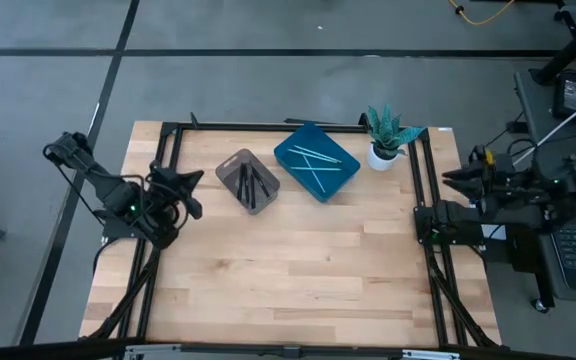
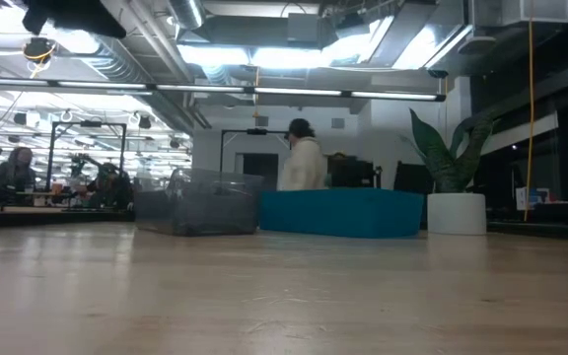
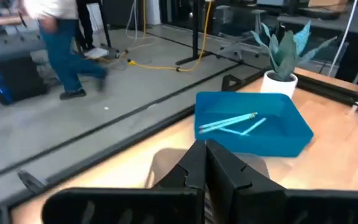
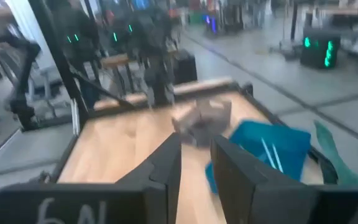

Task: Sort pens & pencils
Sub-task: Return to Home Position

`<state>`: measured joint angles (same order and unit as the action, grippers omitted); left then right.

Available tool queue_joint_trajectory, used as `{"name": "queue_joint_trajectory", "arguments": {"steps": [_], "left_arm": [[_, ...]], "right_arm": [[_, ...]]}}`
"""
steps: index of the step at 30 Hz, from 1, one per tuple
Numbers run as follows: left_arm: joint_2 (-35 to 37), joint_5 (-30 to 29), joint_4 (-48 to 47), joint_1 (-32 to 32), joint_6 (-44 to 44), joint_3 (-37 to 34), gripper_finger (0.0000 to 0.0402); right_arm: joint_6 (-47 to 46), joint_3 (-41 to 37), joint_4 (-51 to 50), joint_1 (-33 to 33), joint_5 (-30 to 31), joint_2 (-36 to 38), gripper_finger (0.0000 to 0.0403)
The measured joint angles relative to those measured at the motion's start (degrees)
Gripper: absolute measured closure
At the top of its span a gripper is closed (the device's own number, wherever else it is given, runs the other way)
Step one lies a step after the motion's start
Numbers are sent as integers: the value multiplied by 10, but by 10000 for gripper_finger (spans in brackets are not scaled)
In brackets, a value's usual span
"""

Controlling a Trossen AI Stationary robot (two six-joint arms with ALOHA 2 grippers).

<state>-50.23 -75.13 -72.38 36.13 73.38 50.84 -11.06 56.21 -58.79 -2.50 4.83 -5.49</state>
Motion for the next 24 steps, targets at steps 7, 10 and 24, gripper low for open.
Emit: {"name": "queue_joint_trajectory", "arguments": {"steps": [7,10,24], "left_arm": [[-9,-4,68,21,45,-60,389],[-10,-6,99,21,39,-76,384],[-12,-24,260,20,-20,-144,372]], "right_arm": [[19,-65,88,0,-22,36,313],[5,-94,93,0,-19,36,313],[2,-172,203,0,-46,37,313]]}}
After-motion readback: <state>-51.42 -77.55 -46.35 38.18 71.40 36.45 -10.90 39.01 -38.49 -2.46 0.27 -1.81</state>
